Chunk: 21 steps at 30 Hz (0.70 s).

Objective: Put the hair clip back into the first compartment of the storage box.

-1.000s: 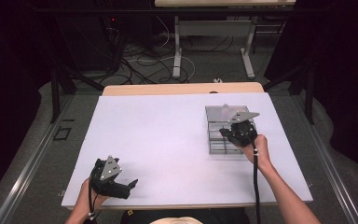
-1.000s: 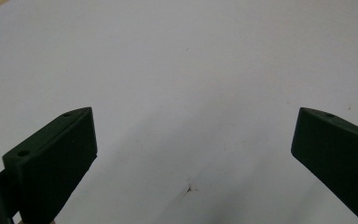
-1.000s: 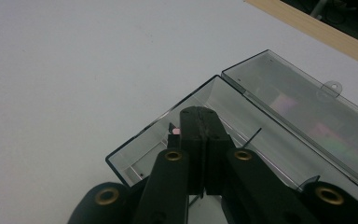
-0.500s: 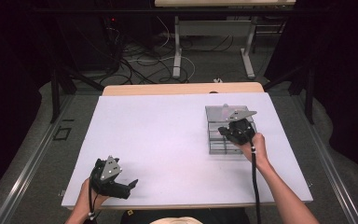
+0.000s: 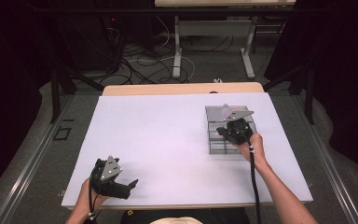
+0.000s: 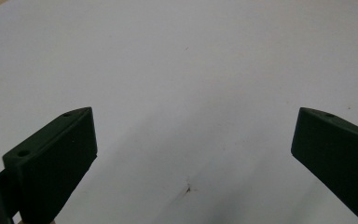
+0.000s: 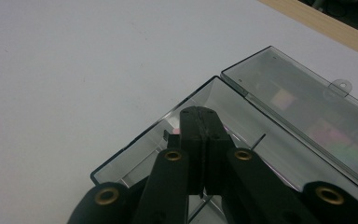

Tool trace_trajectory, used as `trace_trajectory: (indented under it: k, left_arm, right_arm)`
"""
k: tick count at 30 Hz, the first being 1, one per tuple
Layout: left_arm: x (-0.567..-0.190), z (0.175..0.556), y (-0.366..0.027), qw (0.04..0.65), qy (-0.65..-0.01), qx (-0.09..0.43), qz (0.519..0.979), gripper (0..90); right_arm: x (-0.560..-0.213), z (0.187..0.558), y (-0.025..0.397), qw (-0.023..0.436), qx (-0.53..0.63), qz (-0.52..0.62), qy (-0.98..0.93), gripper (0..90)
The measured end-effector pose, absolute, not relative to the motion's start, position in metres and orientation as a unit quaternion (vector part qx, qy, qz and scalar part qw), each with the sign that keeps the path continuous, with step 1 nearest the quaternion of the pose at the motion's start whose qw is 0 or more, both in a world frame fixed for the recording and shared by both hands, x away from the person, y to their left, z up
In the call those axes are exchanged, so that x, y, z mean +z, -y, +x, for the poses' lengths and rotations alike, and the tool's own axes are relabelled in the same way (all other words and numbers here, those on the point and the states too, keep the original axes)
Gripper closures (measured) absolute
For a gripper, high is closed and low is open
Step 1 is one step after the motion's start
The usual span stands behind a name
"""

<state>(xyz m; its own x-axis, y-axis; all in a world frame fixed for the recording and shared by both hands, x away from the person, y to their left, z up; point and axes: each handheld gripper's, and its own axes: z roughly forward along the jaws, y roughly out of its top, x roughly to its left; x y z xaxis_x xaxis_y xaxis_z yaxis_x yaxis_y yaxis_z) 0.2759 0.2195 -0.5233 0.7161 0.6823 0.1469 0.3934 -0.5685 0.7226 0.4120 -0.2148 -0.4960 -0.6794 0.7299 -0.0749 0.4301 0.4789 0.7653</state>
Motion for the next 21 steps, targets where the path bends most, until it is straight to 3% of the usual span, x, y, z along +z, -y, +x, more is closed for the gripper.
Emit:
trace_trajectory:
  k: [21]
  left_arm:
    - [-0.524,0.2758,-0.2192,0.348,-0.313,0.21,0.858,0.3]
  right_arm:
    - [-0.5056,0.4177,0.2148,0.194,0.37,0.371,-0.829,89.9]
